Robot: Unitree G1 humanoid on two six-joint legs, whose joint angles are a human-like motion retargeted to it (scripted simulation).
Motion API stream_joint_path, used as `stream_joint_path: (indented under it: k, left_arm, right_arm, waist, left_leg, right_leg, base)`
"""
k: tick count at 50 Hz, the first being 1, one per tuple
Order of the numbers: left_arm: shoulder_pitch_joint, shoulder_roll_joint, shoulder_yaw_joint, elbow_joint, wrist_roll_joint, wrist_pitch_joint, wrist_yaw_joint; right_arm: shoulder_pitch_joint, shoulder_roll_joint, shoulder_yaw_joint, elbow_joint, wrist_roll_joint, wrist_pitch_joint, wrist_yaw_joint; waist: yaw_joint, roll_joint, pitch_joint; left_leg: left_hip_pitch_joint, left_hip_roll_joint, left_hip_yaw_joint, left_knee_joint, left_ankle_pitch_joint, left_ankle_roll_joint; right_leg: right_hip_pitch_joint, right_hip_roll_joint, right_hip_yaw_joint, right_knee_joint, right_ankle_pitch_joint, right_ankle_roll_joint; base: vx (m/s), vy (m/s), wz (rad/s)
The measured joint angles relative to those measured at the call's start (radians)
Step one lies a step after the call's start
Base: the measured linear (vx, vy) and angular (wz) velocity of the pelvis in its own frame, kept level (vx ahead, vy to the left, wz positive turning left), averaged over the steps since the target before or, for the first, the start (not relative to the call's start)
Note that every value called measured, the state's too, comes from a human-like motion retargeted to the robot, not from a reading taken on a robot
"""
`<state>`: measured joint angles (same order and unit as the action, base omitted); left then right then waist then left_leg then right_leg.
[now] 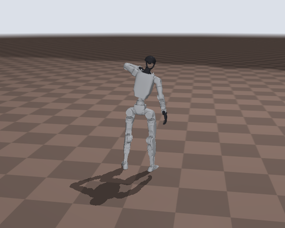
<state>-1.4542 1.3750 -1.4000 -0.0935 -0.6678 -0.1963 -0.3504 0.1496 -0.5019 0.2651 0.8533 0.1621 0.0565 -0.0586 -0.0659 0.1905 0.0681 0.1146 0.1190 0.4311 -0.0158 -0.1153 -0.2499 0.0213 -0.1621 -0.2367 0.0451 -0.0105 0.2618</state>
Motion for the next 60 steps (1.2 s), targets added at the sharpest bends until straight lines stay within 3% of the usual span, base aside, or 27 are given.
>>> stream_joint_path:
  k: [4,7,10,13,15,17,20,23,25,27,29,32,35,40,43,48,55,58,60]
  left_arm:
    - [0.347,0.014,0.091,-0.164,0.151,-0.041,0.039]
    - [0.809,-0.063,0.371,-0.111,0.31,-0.048,0.054]
    - [1.242,-0.215,0.649,0.058,0.464,-0.045,0.074]
    - [1.534,-0.412,0.851,0.261,0.456,0.004,0.13]
    - [1.659,-0.541,0.95,0.376,0.369,0.058,0.211]
    - [1.736,-0.657,1.015,0.458,0.259,0.102,0.301]
    - [1.798,-0.791,1.067,0.537,0.085,0.134,0.424]
    - [1.824,-0.89,1.091,0.596,-0.08,0.137,0.48]
    - [1.833,-0.944,1.103,0.635,-0.172,0.125,0.495]
    - [1.831,-0.989,1.119,0.675,-0.251,0.109,0.559]
    - [1.829,-1.018,1.135,0.708,-0.286,0.084,0.59]
    - [1.825,-1.036,1.164,0.748,-0.286,0.063,0.587]
    - [1.82,-1.033,1.193,0.781,-0.257,0.065,0.551]
    - [1.817,-1.019,1.236,0.807,-0.195,0.084,0.507]
    - [1.827,-1.016,1.262,0.797,-0.148,0.084,0.505]
    - [1.814,-1.0,1.289,0.805,-0.082,0.08,0.529]
    - [1.708,-0.96,1.276,0.9,0.005,0.096,0.609]
    - [1.689,-0.947,1.279,0.897,0.062,0.087,0.605]
    - [1.683,-0.946,1.278,0.889,0.071,0.071,0.597]
  right_arm:
    - [-0.038,0.08,-0.026,0.041,0.039,-0.002,-0.074]
    - [-0.09,0.08,-0.022,0.009,-0.071,-0.006,-0.152]
    - [-0.168,0.018,0.012,-0.101,-0.279,-0.009,-0.17]
    - [-0.29,-0.07,0.043,-0.23,-0.378,-0.024,-0.142]
    - [-0.379,-0.13,0.053,-0.317,-0.313,-0.036,-0.149]
    - [-0.472,-0.148,0.021,-0.367,-0.125,-0.038,-0.19]
    - [-0.617,-0.133,-0.036,-0.394,0.297,-0.084,-0.291]
    - [-0.789,-0.091,-0.083,-0.366,0.768,-0.183,-0.36]
    - [-0.916,-0.062,-0.111,-0.35,1.053,-0.27,-0.318]
    - [-1.066,-0.042,-0.141,-0.295,1.204,-0.351,-0.43]
    - [-1.199,-0.028,-0.166,-0.311,1.291,-0.449,-0.425]
    - [-1.343,-0.01,-0.192,-0.44,1.368,-0.576,-0.294]
    - [-1.397,0.006,-0.194,-0.672,1.421,-0.641,-0.108]
    - [-1.25,0.018,-0.187,-1.086,1.462,-0.577,0.151]
    - [-1.071,0.038,-0.225,-1.157,1.422,-0.521,0.193]
    - [-0.861,0.104,-0.302,-0.923,1.343,-0.505,0.031]
    - [-1.015,0.045,-0.277,-0.297,1.342,-0.484,-0.518]
    - [-1.089,-0.031,-0.221,-0.309,1.179,-0.456,-0.542]
    - [-1.131,-0.027,-0.248,-0.441,1.297,-0.546,-0.455]
  waist:
    - [0.036,-0.052,0.004]
    - [0.073,-0.078,0.006]
    - [0.107,-0.108,0.006]
    - [0.135,-0.149,0.003]
    - [0.148,-0.177,0.002]
    - [0.159,-0.201,0.001]
    - [0.178,-0.234,-0.001]
    - [0.199,-0.258,-0.005]
    - [0.212,-0.268,-0.009]
    - [0.227,-0.274,-0.012]
    - [0.238,-0.276,-0.013]
    - [0.248,-0.276,-0.014]
    - [0.246,-0.276,-0.013]
    - [0.236,-0.281,-0.01]
    - [0.244,-0.283,-0.011]
    - [0.284,-0.294,-0.019]
    - [0.342,-0.323,-0.034]
    - [0.355,-0.328,-0.038]
    - [0.355,-0.324,-0.037]
  left_leg:
    - [0.01,-0.007,0.009,0.004,-0.01,0.012]
    - [0.02,-0.009,0.019,0.006,-0.018,0.021]
    - [0.028,-0.006,0.03,0.007,-0.026,0.028]
    - [0.033,-0.004,0.036,0.006,-0.032,0.034]
    - [0.037,-0.002,0.037,0.004,-0.035,0.034]
    - [0.04,-0.003,0.032,0.003,-0.038,0.039]
    - [0.042,-0.006,0.024,0.004,-0.042,0.045]
    - [0.041,-0.006,0.018,0.006,-0.045,0.043]
    - [0.037,-0.004,0.014,0.009,-0.047,0.044]
    - [0.034,-0.002,0.014,0.007,-0.045,0.038]
    - [0.028,-0.001,0.011,0.006,-0.044,0.038]
    - [0.014,-0.003,-0.002,0.007,-0.043,0.041]
    - [-0.002,-0.009,-0.026,0.01,-0.043,0.043]
    - [-0.022,-0.028,-0.076,0.018,-0.043,0.049]
    - [-0.024,-0.038,-0.094,0.022,-0.044,0.055]
    - [-0.018,-0.037,-0.095,0.023,-0.046,0.054]
    - [-0.007,-0.029,-0.086,0.018,-0.049,0.043]
    - [-0.011,-0.027,-0.091,0.017,-0.048,0.043]
    - [-0.015,-0.027,-0.098,0.017,-0.047,0.042]
  right_leg:
    - [0.003,-0.007,0.015,0.004,-0.006,0.0]
    - [0.005,-0.009,0.028,0.008,-0.011,0.0]
    - [0.005,-0.005,0.041,0.011,-0.015,0.0]
    - [0.005,-0.002,0.048,0.013,-0.017,0.0]
    - [0.007,0.001,0.049,0.015,-0.018,0.0]
    - [0.01,-0.002,0.047,0.017,-0.02,0.0]
    - [0.016,-0.006,0.043,0.019,-0.019,0.0]
    - [0.018,-0.008,0.039,0.02,-0.017,0.0]
    - [0.019,-0.007,0.037,0.018,-0.014,0.0]
    - [0.016,-0.004,0.036,0.014,-0.011,0.0]
    - [0.014,-0.002,0.033,0.01,-0.007,0.0]
    - [0.012,-0.004,0.022,0.003,-0.003,0.0]
    - [0.014,-0.013,0.001,-0.002,-0.004,0.0]
    - [0.028,-0.038,-0.044,-0.002,-0.015,0.0]
    - [0.038,-0.05,-0.06,0.0,-0.021,0.0]
    - [0.046,-0.05,-0.064,0.002,-0.026,-0.005]
    - [0.052,-0.042,-0.061,0.001,-0.026,0.0]
    - [0.051,-0.04,-0.067,0.0,-0.025,0.0]
    - [0.051,-0.04,-0.073,0.0,-0.025,0.0]
  base:
    - [0.0,0.0,0.0]
    - [0.03,0.0,-0.19]
    - [0.02,0.0,-0.13]
    - [0.0,0.0,0.0]
    - [0.0,0.0,0.0]
    - [0.0,0.0,0.0]
    - [0.0,0.0,0.0]
    - [0.0,0.0,0.0]
    - [0.0,0.0,0.0]
    - [0.0,0.0,0.0]
    - [0.0,0.0,0.0]
    - [0.0,0.01,0.15]
    - [0.01,0.03,0.38]
    - [0.02,0.04,0.47]
    - [0.03,0.03,0.29]
    - [0.0,0.0,0.0]
    - [0.0,0.0,0.0]
    - [0.0,0.0,0.0]
    - [0.01,0.0,0.09]
